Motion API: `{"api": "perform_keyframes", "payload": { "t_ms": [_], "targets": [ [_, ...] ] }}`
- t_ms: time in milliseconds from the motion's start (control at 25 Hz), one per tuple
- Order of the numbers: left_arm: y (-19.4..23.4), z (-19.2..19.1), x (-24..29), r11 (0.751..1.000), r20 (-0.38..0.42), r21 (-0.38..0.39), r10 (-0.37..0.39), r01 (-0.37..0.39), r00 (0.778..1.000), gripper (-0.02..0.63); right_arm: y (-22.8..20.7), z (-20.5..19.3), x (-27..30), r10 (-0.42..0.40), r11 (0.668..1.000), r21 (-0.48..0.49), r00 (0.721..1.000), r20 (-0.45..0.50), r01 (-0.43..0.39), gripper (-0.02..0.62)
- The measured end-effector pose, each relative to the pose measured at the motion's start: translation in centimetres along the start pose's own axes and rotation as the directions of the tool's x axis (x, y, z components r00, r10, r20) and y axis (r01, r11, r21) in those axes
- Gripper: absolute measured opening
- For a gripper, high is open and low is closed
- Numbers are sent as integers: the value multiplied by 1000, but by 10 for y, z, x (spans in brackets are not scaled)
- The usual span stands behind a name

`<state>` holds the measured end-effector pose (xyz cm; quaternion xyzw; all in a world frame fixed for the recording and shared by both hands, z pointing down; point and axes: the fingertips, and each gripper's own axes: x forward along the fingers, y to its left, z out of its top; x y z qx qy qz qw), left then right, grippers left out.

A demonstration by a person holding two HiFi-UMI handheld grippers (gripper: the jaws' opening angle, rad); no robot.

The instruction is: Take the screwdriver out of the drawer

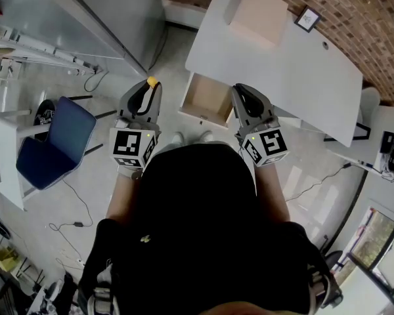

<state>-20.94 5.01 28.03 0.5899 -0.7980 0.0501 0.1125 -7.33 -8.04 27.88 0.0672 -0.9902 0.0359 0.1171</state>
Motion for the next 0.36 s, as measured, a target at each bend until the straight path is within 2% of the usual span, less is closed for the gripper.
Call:
{"api": "perform_keyframes", "payload": {
  "t_ms": [360],
  "targets": [
    [-8, -7, 0, 1000, -21, -7, -12, 12, 1000, 77, -3, -6, -8, -17, 1000, 21, 1000, -3, 17, 23]
  ]
}}
